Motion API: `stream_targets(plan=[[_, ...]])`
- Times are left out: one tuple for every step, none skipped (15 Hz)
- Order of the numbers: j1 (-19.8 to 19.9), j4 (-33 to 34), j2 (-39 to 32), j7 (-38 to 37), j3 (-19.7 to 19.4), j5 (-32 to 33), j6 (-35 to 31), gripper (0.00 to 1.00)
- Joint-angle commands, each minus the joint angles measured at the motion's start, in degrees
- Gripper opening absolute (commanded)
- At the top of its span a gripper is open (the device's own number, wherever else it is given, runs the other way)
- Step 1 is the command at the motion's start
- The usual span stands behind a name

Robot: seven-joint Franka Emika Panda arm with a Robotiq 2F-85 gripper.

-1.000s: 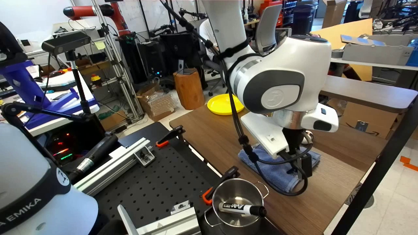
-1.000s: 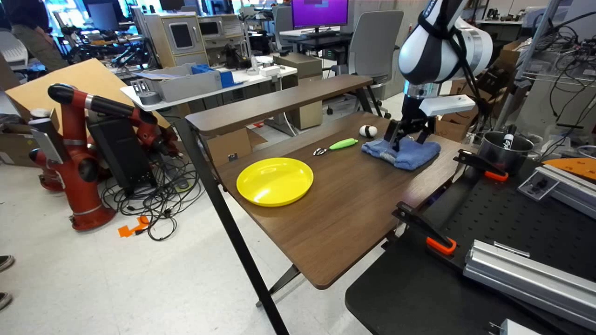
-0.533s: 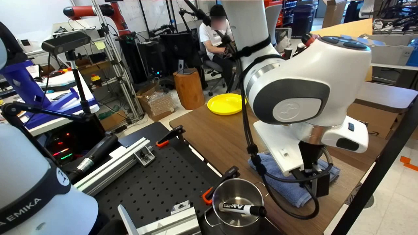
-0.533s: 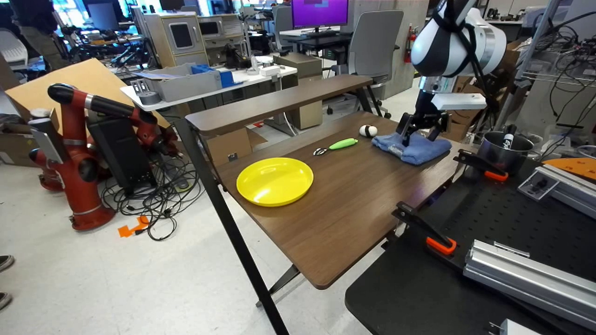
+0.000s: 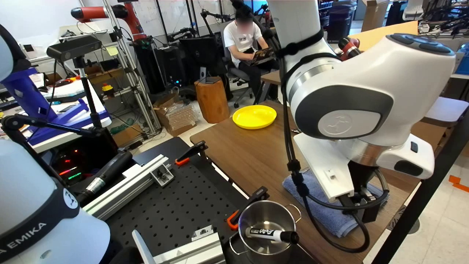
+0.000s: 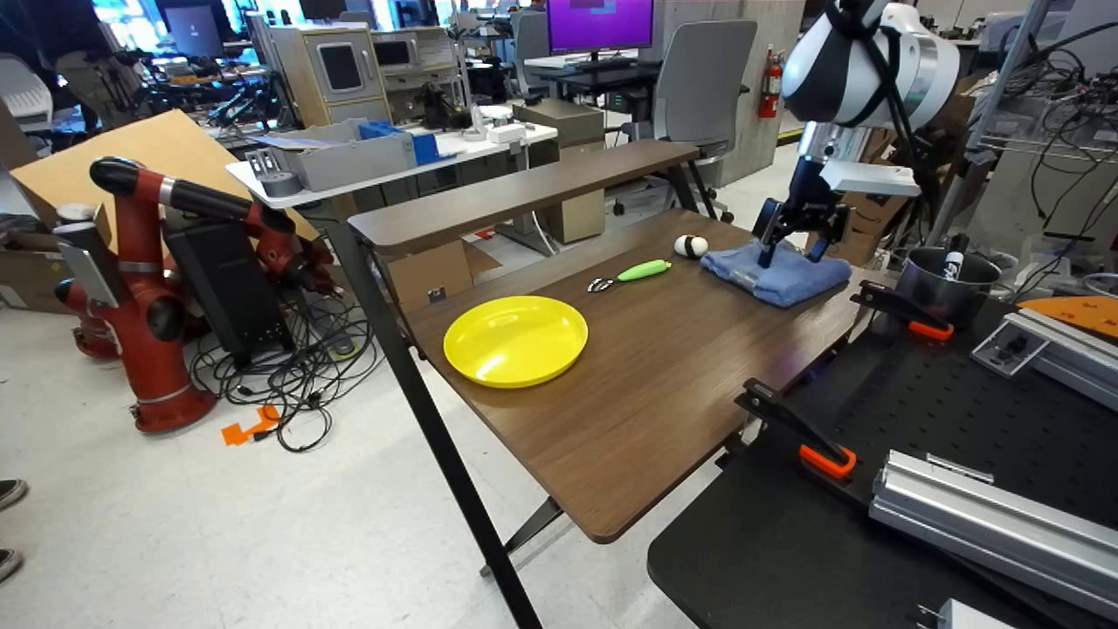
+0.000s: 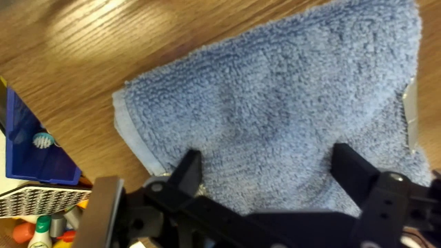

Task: Move the blue towel to the right

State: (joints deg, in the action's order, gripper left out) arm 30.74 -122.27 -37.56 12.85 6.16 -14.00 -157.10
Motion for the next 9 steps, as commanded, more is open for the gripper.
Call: stream_targets(plan=[[1.3, -0.1, 2.6, 4.1, 0.9, -2.6, 5.3, 1.0], [1.1, -0.5, 3.6, 4.8, 0.7, -2.7, 6.3, 1.0], [0.7, -1.1, 4.7, 5.4, 0.4, -2.7, 6.9, 1.0], [0.4, -1.6, 5.9, 5.9, 0.0, -2.9, 7.6, 1.0], [0.1, -2.3, 7.0, 6.3, -0.2, -3.4, 7.8, 1.0], [0.2, -3.0, 8.5, 6.9, -0.2, -4.0, 8.2, 1.0], [0.1, -3.7, 10.1, 7.4, -0.3, -4.5, 8.9, 1.0], [0.0, -4.4, 11.8, 7.9, -0.5, -5.1, 9.9, 1.0], [-0.2, -5.1, 13.6, 8.5, -0.9, -5.6, 10.8, 1.0]])
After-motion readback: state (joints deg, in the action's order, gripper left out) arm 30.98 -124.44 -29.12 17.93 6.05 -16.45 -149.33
